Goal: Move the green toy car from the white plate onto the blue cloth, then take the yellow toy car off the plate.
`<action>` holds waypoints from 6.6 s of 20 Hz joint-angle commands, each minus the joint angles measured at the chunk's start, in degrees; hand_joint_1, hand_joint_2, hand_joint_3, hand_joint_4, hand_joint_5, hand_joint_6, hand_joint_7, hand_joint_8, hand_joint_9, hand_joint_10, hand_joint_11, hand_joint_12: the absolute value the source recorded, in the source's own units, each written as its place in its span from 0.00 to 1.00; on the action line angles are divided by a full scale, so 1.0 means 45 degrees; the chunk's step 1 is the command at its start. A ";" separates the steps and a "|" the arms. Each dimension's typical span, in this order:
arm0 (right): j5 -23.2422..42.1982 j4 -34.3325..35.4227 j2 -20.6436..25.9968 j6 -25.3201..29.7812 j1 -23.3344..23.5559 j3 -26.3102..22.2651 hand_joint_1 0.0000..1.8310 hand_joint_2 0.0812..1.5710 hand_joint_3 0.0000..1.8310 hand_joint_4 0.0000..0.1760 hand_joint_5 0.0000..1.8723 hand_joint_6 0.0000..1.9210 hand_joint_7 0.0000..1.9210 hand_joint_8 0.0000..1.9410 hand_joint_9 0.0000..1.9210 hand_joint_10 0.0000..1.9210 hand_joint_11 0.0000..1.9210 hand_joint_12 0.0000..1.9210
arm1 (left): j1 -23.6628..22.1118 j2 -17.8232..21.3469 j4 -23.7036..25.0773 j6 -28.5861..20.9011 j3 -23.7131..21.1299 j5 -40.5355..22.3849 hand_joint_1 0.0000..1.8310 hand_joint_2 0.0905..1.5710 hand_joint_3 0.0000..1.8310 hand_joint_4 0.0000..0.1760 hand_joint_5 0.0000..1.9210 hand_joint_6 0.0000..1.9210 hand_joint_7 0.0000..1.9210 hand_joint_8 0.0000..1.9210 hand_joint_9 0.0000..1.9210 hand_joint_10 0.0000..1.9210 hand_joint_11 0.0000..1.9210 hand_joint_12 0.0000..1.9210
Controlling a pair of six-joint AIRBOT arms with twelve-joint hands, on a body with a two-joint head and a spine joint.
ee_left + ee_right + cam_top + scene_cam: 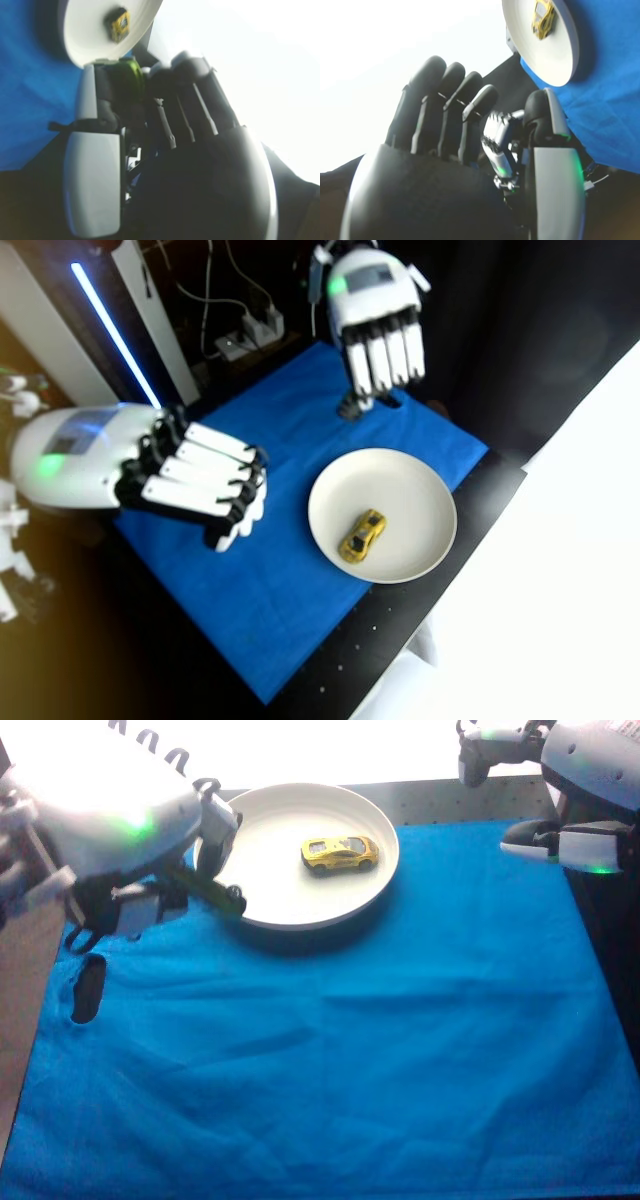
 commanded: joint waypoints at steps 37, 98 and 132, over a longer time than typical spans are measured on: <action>0.1478 0.0332 -0.0037 -0.0053 0.0015 -0.0057 0.55 0.70 0.00 0.00 0.24 0.39 0.24 0.35 0.18 0.56 0.12 0.87 | 0.2809 0.0490 -0.1572 0.0026 -0.1110 -0.4989 0.36 0.65 0.00 0.06 0.15 0.01 0.17 0.01 0.19 0.04 0.00 0.68; -0.5049 0.0485 -0.7370 -0.0056 0.2717 0.7472 0.45 0.61 0.00 0.00 0.37 0.00 0.36 0.06 0.24 0.34 0.06 0.87 | 0.3052 0.0439 -0.2510 -0.0824 -0.0812 -0.6637 0.42 0.62 0.00 0.00 0.26 0.00 0.28 0.00 0.23 0.16 0.01 0.73; -0.5681 0.0483 -0.8838 -0.0055 0.2019 0.8626 0.50 0.66 0.00 0.00 0.34 0.01 0.39 0.01 0.30 0.26 0.11 0.80 | 0.3125 0.0575 -0.2416 -0.1069 -0.0897 -0.6986 0.43 0.65 0.00 0.00 0.26 0.00 0.27 0.00 0.25 0.12 0.02 0.73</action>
